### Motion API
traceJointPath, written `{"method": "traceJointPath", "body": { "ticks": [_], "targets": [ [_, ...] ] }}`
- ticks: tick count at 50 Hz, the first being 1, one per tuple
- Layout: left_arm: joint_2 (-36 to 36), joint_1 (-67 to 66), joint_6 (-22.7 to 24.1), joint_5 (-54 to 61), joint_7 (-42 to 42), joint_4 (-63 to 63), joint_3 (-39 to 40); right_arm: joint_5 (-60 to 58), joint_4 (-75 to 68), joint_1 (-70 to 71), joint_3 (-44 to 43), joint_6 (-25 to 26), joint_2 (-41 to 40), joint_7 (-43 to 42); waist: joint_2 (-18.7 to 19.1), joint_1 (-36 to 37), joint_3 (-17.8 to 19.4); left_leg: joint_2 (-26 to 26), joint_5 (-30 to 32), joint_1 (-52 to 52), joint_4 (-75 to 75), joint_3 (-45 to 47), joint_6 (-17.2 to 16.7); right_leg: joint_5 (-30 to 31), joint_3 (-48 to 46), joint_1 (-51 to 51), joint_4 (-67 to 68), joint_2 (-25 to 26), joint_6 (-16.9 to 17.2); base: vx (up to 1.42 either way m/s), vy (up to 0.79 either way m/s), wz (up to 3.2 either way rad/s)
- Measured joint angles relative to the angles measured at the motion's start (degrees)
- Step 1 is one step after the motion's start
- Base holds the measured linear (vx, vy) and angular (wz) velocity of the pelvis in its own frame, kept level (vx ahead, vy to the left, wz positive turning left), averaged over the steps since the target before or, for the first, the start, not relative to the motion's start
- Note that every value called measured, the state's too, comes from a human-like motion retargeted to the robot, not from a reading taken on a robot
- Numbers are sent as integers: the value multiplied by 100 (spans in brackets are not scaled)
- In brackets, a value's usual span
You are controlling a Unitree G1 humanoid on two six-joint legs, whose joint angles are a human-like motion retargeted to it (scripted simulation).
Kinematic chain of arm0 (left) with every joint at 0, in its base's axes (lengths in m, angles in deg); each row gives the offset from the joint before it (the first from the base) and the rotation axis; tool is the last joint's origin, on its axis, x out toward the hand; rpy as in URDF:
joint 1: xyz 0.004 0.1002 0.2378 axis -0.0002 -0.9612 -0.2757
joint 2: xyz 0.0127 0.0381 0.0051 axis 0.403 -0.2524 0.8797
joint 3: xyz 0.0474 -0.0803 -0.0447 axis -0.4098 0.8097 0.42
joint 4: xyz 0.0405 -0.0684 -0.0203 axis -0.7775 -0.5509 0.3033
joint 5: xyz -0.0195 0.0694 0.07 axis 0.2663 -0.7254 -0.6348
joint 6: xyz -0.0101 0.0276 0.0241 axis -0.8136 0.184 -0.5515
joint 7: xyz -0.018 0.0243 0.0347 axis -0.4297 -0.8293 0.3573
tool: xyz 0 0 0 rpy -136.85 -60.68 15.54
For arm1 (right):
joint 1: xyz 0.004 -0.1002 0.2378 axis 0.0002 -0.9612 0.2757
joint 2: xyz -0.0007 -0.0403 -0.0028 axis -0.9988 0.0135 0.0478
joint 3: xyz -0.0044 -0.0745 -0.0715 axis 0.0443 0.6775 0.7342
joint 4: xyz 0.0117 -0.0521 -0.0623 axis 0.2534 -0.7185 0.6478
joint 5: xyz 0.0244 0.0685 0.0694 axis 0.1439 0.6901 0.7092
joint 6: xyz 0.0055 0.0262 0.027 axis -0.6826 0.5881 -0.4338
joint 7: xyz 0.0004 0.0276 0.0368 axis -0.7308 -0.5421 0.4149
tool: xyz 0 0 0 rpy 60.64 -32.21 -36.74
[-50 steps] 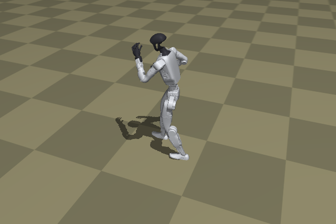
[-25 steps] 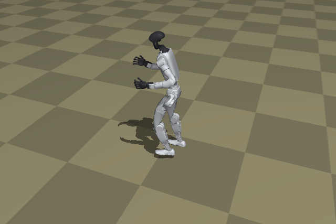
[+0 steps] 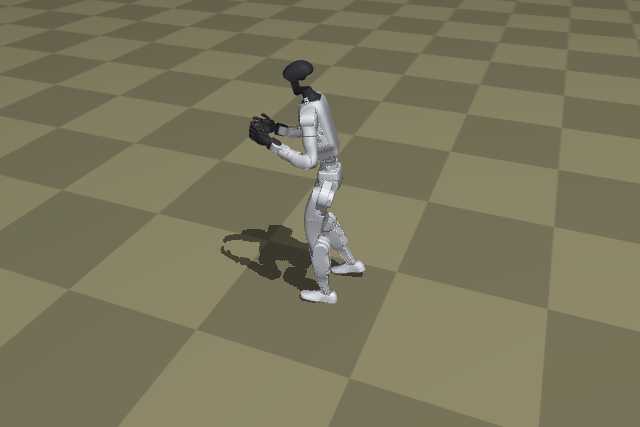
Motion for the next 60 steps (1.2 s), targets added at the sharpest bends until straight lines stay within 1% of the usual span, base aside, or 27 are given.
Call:
{"method": "traceJointPath", "body": {
  "ticks": [2,3,5,7,10,12,14,18,20,21,23,25,27,29,31,33,35,38,40,43,45,47,50,53,55,58,60],
  "targets": [
    [286,-1142,-6,421,214,76,394,-86,186,976,301,-68,-78,-70,-51,332,-188,-63,465,-256,-245,38,-175,214,201,453,-621,132,-36,-75,-4,-36],
    [442,-1647,11,733,339,108,593,-122,258,1555,496,-127,-61,-150,-101,482,-214,-130,596,-380,-325,28,-252,99,195,682,-1031,102,-94,-80,-4,-22],
    [749,-2399,119,1409,560,144,907,-186,343,2786,922,-303,61,-349,-226,763,-116,-339,573,-625,-315,-116,-292,-400,84,1066,-1921,-69,-189,-83,-4,-9],
    [1012,-2718,278,1808,700,164,1130,-119,266,3828,1305,-492,262,-500,-322,1032,102,-534,148,-899,148,-300,-175,-784,38,1160,-2448,-247,-211,-84,-2,-6],
    [1055,-2689,289,1895,752,186,1493,416,-120,4444,1563,-538,430,-540,-423,1240,347,-571,-694,-1218,1491,-93,77,-881,109,890,-2462,-401,-208,-78,-1,-8],
    [668,-2427,147,1819,659,224,1628,656,-397,4068,1377,-303,263,-520,-585,1047,337,-423,-1079,-1185,2319,289,262,-612,101,641,-2442,-447,-188,-71,-1,21],
    [173,-1985,114,1567,439,287,1500,650,-508,3266,1089,-124,-30,-508,-820,648,219,-306,-1246,-945,2778,519,307,-218,5,462,-2606,-483,-154,-66,1,56],
    [-406,-456,179,645,-23,259,673,752,-367,948,594,-34,-328,-157,-1233,-329,-172,-200,-1087,-122,2741,597,129,475,-372,172,-2993,-591,14,-65,9,95],
    [-459,494,134,296,-82,171,331,828,-349,-117,412,49,-83,69,-1306,-784,-338,-38,-958,350,2495,623,7,662,-572,15,-3082,-617,93,-71,20,100],
    [-480,1028,121,132,-84,72,189,869,-337,-548,344,95,207,208,-1282,-954,-349,22,-1106,575,2239,520,-119,684,-652,-81,-3054,-603,115,-78,26,79],
    [-538,2124,132,-211,-102,-156,-101,1006,-325,-1258,266,158,888,512,-1188,-1206,-249,94,-1645,943,1641,231,-366,601,-793,-350,-2765,-572,136,-86,30,50],
    [-573,3202,140,-485,-233,-390,-455,1204,-345,-1700,269,198,1558,725,-1095,-1335,24,146,-2221,1028,1295,76,-407,280,-947,-797,-1943,-620,105,-91,29,28],
    [-481,4087,38,-373,-570,-627,-933,1474,-384,-1875,267,275,1917,562,-1144,-1342,356,105,-2459,740,1603,131,-129,-263,-1020,-1306,-619,-864,12,-86,21,23],
    [-267,4389,-61,-4,-847,-718,-1277,1697,-366,-1980,177,278,1941,217,-1137,-1235,516,78,-2366,389,1929,193,11,-758,-1025,-1544,496,-997,-169,-74,16,1],
    [-30,4187,-100,293,-920,-732,-1371,1802,-270,-2009,-61,209,1709,-28,-1015,-1000,480,86,-2000,179,1774,286,-59,-1071,-1007,-1522,1258,-956,-343,-62,11,-32],
    [189,3463,-89,518,-759,-598,-1244,1738,-155,-1927,-338,153,1314,-109,-845,-729,304,93,-1417,152,1139,357,-91,-1118,-940,-1241,1530,-758,-402,-57,5,-39],
    [390,2381,-61,721,-522,-427,-985,1555,-68,-1681,-505,111,904,-132,-672,-527,63,110,-695,153,379,343,-71,-886,-791,-774,1356,-434,-354,-58,0,-13],
    [734,523,-30,867,-243,-306,-451,1132,38,-1016,-399,-17,552,-236,-518,-291,-340,102,348,-45,-426,272,-176,11,-153,48,488,142,-124,-63,-4,12],
    [1018,-600,26,971,-33,-277,-101,763,132,-455,-245,-145,545,-315,-537,-67,-559,-8,664,-268,-683,278,-290,180,491,635,-504,366,70,-68,-4,14],
    [1629,-1914,134,1301,499,-206,540,284,0,649,57,-302,691,-436,-923,498,-633,-274,199,-723,-371,641,-249,-742,973,1124,-2084,29,125,-72,-4,-32],
    [1880,-2582,171,1445,870,-260,978,187,-373,1260,281,-335,782,-453,-1208,980,-565,-314,-342,-987,278,874,-99,-988,1036,1100,-2620,-229,40,-71,-3,-99],
    [1736,-3059,135,1389,1080,-385,1400,-70,-931,1577,434,-230,852,-396,-1365,1228,-483,-290,-756,-1024,1072,852,83,-841,1209,901,-2627,-302,-116,-65,-4,-86],
    [995,-3275,116,911,1063,-437,1813,-1079,-1431,1408,308,0,845,-201,-1507,906,-546,-298,-1123,-808,2099,719,310,-402,1225,547,-2443,-284,-180,-59,-6,27],
    [332,-2590,194,454,675,-280,1699,-1130,-1049,219,-273,-23,669,-79,-1599,185,-775,-235,-1302,-293,2521,804,388,-28,754,393,-2708,-341,-125,-56,-2,140],
    [136,-1817,196,125,389,-210,1482,-805,-614,-727,-635,-53,627,-19,-1640,-248,-941,-114,-1267,129,2534,990,274,101,414,248,-2860,-391,-19,-58,6,156],
    [40,-496,165,-436,169,-272,1056,-726,-145,-1825,-817,-77,1033,207,-1643,-839,-1099,236,-909,816,2361,1441,-61,110,-163,-60,-2848,-448,101,-67,15,144],
    [-84,524,155,-787,34,-465,652,-579,50,-2284,-814,-59,1522,544,-1532,-1178,-1001,457,-1014,1236,2043,1451,-386,-25,-573,-335,-2542,-478,131,-79,26,138]
  ]
}}
